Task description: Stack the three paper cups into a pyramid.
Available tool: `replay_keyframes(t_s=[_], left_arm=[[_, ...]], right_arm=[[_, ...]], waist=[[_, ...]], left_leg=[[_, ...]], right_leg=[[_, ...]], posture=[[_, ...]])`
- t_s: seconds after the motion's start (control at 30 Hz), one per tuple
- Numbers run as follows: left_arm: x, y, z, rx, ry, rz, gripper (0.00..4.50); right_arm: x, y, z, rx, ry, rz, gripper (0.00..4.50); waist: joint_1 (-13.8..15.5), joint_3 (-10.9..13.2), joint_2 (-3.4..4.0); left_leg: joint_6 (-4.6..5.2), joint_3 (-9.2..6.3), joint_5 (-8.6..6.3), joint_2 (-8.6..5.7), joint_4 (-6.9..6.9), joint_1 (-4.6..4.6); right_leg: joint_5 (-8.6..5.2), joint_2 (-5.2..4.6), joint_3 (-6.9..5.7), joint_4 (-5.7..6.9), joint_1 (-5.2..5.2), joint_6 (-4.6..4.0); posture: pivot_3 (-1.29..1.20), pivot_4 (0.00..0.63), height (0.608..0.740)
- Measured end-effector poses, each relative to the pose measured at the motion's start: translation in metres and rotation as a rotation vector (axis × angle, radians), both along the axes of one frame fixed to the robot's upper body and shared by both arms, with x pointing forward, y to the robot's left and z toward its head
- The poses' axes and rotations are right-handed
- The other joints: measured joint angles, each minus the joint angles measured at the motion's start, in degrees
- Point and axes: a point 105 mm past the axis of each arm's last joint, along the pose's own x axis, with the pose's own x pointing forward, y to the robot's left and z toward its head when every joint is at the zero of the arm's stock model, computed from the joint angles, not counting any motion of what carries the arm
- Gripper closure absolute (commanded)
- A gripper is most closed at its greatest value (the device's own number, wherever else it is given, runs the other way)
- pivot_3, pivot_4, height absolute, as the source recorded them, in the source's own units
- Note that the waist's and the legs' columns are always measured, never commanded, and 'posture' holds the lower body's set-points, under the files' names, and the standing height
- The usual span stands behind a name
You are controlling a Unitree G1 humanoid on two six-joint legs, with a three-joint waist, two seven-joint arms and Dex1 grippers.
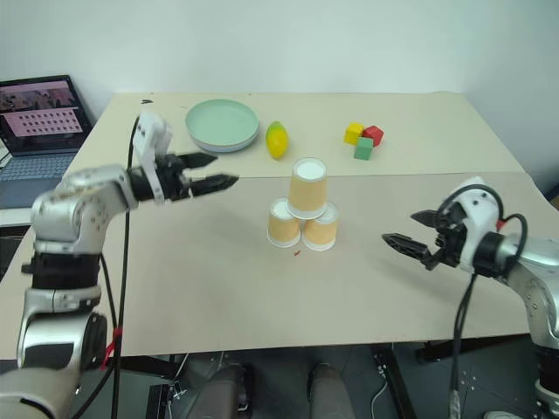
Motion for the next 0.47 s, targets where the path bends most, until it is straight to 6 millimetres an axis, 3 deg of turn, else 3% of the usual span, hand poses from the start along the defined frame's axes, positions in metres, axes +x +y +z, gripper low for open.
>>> replay_keyframes(t_s=[0.13,0.3,0.47], left_arm=[[-0.017,0.012,-0.034,0.006,0.037,0.097,0.02],[-0.025,0.004,-0.054,-0.016,0.033,0.188,0.02],[-0.032,-0.005,-0.073,-0.014,0.058,0.221,0.02]], right_arm=[[-0.014,-0.015,-0.013,0.05,0.033,-0.049,0.0],[-0.024,-0.011,-0.036,0.093,0.07,-0.06,0.0],[-0.023,-0.004,-0.036,0.117,0.051,-0.057,0.0]], waist=[[0.35,-0.03,0.01],[0.55,-0.05,0.0],[0.35,-0.06,0.01]], left_leg=[[-0.01,0.02,0.0,0.02,-0.02,0.12],[-0.03,0.04,0.01,0.06,0.07,0.18],[-0.03,0.06,0.01,0.1,0.07,0.18]], right_leg=[[-0.09,0.03,-0.01,-0.02,0.1,0.08],[-0.15,0.06,0.02,0.01,0.18,0.19],[-0.13,0.11,0.07,0.02,0.13,0.15]], posture=[[0.0,0.15,0.739],[0.0,0.15,0.739],[0.0,0.15,0.739]])
